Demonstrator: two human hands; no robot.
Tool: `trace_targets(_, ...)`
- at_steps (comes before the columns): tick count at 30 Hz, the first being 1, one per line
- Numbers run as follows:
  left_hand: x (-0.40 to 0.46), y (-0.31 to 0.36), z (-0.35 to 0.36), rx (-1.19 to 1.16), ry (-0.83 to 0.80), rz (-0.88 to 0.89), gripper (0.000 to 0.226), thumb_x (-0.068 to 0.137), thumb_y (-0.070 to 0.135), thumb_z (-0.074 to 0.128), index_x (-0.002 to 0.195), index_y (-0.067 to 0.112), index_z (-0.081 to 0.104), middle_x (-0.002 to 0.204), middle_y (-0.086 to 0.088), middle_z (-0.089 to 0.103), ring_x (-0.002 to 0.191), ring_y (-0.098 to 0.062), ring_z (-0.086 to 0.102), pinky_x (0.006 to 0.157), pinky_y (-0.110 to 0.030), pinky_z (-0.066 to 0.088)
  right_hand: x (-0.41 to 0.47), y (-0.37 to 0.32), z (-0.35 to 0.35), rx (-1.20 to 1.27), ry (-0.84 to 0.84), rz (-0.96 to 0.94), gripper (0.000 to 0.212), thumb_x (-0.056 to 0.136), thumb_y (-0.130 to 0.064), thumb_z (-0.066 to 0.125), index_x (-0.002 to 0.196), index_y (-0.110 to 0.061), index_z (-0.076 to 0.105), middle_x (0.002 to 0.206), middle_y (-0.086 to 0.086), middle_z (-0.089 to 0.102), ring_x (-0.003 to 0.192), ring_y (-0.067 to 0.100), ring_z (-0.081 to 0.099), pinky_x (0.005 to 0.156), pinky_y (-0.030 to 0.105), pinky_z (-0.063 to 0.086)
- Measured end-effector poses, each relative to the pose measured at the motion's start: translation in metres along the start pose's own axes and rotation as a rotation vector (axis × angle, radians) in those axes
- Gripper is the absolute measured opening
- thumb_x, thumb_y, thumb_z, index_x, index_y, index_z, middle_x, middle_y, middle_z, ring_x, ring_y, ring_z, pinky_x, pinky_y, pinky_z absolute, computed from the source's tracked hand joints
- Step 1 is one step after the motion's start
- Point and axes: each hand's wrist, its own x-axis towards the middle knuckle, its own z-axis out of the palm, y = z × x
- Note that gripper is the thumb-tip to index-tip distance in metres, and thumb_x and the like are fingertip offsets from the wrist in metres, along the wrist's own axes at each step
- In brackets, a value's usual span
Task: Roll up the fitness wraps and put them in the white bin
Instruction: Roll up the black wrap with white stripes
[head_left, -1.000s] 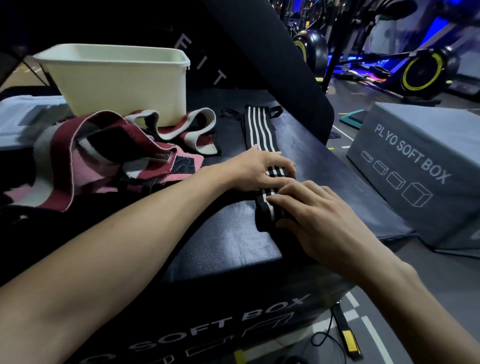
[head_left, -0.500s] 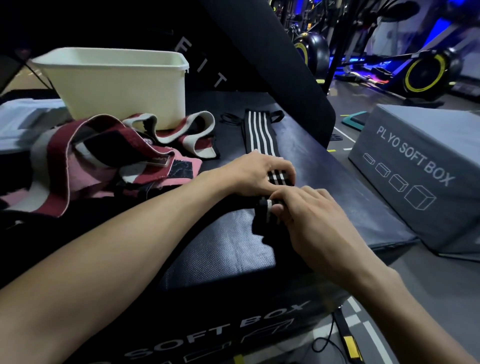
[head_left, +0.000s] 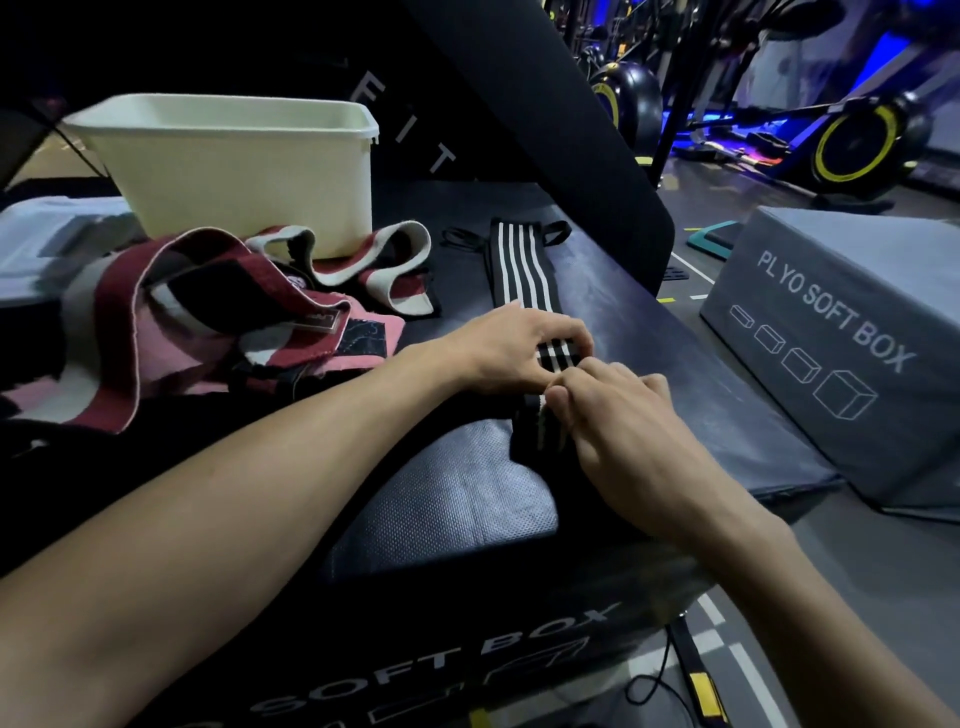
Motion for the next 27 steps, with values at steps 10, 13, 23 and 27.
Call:
trace_targets(10,0.001,-0.01,-0.003,-0.078,-0.014,-0.033,0.029,0.098,0.045,0.05,0.121,0.036,0.066,0.123,0.012,0.07,0.114,-0.006,0.063,0.104,-0.039,0.046,0.009,0.013,0.004,0.332,0.199,-0.038,0.031,0.094,-0.046,0.051,0.101,-0.023,0.07,0.081,-0.01,0.067,0.086,0.02,0.066,0.086,0.055,0.048)
trace_targets(13,-0.001,-0.008,-0.004,-0.069,-0.022,-0.041,0.02,0.096,0.046,0.05,0.108,0.042,0.066,0.107,0.013,0.071,0.101,-0.005,0.064,0.092,-0.033,0.05,0.013,0.014,0.007,0.313,0.236,-0.036,0.027,0.093,-0.046,0.052,0.095,-0.028,0.072,0.086,-0.018,0.057,0.091,0.018,0.052,0.088,0.054,0.044)
trace_targets(23,0.002,-0.011,-0.005,0.059,0.07,-0.162,0.066,0.072,0.075,0.048,0.125,0.037,0.062,0.125,0.015,0.065,0.118,-0.01,0.057,0.108,-0.043,0.044,0.011,0.012,0.017,0.189,0.586,-0.072,0.026,0.079,-0.047,0.078,0.077,-0.021,0.07,0.077,-0.008,0.069,0.072,0.018,0.064,0.072,0.037,0.046)
trace_targets(27,0.003,-0.016,-0.006,0.083,0.133,-0.142,0.059,0.078,0.08,0.051,0.119,0.04,0.065,0.125,0.018,0.064,0.119,-0.006,0.058,0.108,-0.043,0.045,0.0,0.024,0.016,0.193,0.414,-0.155,0.048,0.074,-0.063,0.071,0.1,-0.023,0.077,0.103,-0.01,0.074,0.094,0.012,0.067,0.085,0.033,0.048)
